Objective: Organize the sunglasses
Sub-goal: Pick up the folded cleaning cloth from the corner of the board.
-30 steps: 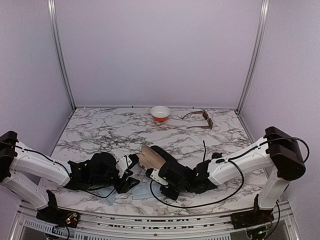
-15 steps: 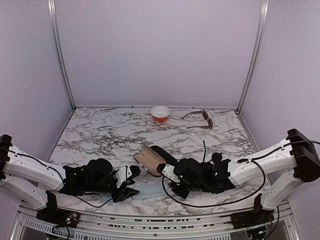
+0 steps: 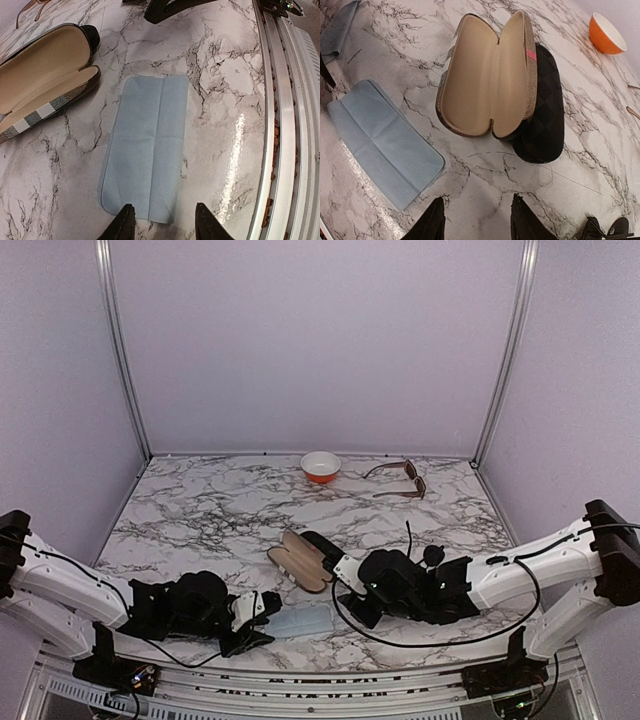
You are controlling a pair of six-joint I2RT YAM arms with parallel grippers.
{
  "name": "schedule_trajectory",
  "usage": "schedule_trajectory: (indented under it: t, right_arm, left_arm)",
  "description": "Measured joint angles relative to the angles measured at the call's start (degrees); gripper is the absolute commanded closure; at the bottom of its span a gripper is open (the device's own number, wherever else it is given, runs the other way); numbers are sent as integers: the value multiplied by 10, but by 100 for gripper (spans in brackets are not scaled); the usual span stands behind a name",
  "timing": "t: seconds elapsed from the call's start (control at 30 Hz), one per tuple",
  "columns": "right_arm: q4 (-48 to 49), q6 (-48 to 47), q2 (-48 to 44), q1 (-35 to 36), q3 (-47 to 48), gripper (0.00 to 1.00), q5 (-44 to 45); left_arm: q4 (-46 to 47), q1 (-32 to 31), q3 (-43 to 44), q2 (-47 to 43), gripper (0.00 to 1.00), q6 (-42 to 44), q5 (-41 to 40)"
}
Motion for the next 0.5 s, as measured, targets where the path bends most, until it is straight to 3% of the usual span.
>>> schedule_trajectory:
  t: [0.5]
  right_arm:
    - [12, 7, 0, 0, -16, 58, 2]
  left_arm:
    - [0, -16, 0, 50, 71, 20, -13]
